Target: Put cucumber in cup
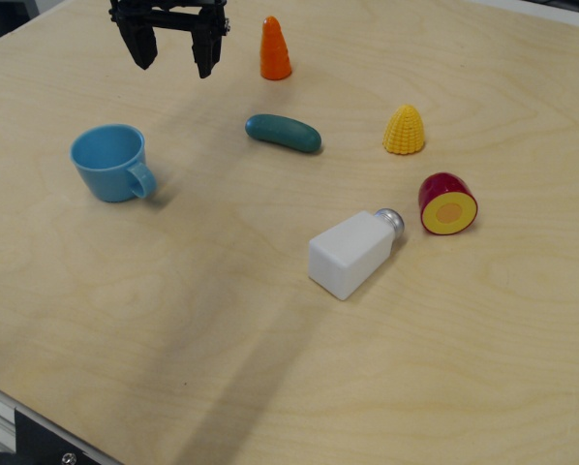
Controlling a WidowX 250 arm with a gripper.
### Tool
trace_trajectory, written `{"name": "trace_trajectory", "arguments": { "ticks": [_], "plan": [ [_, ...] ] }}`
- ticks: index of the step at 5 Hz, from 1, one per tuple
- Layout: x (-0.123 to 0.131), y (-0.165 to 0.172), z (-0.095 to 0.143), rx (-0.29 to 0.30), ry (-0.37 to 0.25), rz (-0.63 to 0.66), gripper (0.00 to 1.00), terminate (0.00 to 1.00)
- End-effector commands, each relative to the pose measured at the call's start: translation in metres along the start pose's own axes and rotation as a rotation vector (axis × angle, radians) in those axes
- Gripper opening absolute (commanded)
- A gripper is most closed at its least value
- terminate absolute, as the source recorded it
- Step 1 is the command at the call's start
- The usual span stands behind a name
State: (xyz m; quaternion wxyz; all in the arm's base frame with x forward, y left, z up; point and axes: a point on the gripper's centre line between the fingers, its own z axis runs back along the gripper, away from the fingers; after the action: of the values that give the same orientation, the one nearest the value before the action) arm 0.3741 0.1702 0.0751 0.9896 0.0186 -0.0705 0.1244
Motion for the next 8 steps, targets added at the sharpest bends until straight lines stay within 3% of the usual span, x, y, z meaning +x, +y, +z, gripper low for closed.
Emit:
{"name": "trace_trajectory", "arguments": {
  "ticks": [1, 2, 4, 5, 6, 7, 8],
  "plan": [
    [0.0, 0.0, 0.0, 0.0, 0.0, 0.0, 1.0, 0.0],
    [-0.005, -0.012, 0.007, 0.161, -0.033, 0.231, 1.0, 0.0],
    [-0.017, -0.033, 0.033, 0.245, -0.073, 0.694, 1.0, 0.0],
    [-0.012, -0.048, 0.038, 0.195, -0.064, 0.895, 1.0, 0.0],
    [-0.007, -0.055, 0.027, 0.183, -0.039, 1.15, 1.0, 0.0],
    [-0.003, -0.063, 0.016, 0.11, -0.039, 1.24, 1.0, 0.0],
    [0.0, -0.075, 0.004, 0.086, -0.026, 1.274, 1.0, 0.0]
  ]
}}
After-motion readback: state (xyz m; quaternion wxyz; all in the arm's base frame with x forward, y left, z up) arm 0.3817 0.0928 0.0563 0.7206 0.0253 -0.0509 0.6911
